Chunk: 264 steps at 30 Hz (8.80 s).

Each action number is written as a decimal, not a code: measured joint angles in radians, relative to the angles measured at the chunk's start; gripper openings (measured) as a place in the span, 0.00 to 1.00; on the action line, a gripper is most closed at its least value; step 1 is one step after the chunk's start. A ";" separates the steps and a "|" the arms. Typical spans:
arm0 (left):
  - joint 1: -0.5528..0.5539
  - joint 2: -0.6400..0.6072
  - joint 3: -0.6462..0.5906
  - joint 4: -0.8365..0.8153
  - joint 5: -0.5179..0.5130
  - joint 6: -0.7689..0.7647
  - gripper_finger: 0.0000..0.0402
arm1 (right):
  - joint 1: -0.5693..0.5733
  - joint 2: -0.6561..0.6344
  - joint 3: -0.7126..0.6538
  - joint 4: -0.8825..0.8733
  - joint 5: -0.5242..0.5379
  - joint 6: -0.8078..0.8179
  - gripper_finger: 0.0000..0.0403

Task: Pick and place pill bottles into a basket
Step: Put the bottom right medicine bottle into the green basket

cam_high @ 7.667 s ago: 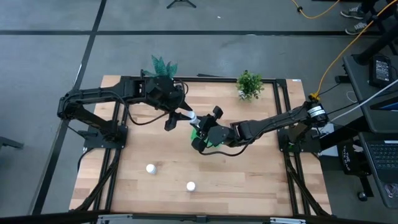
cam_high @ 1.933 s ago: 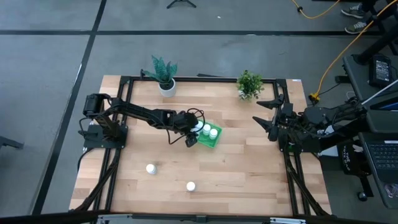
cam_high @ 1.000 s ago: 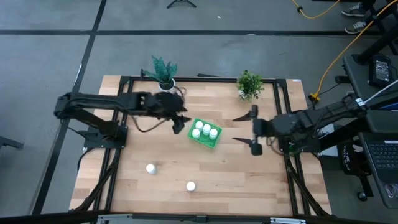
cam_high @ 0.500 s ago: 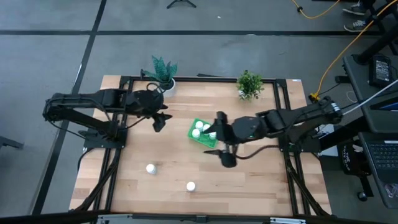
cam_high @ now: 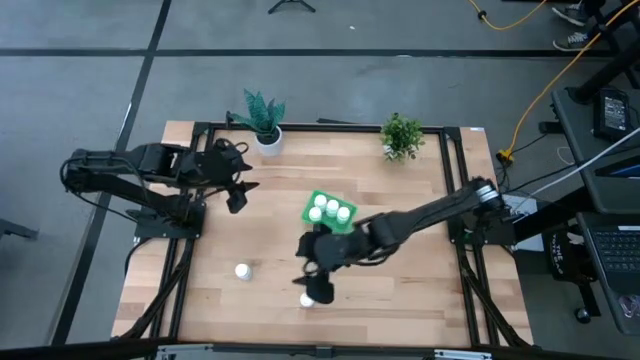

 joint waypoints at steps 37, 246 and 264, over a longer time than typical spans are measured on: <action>-0.010 -0.182 -0.208 -0.004 0.045 -0.123 0.58 | 0.056 0.260 0.001 -0.029 -0.158 0.302 0.84; -0.009 -0.189 -0.407 0.275 -0.007 -0.118 0.58 | -0.194 -0.269 -0.577 -0.049 0.124 -0.090 0.42; -0.009 -0.190 -0.407 0.329 -0.032 -0.184 0.58 | -0.279 -0.234 -0.592 0.002 0.027 -0.224 0.42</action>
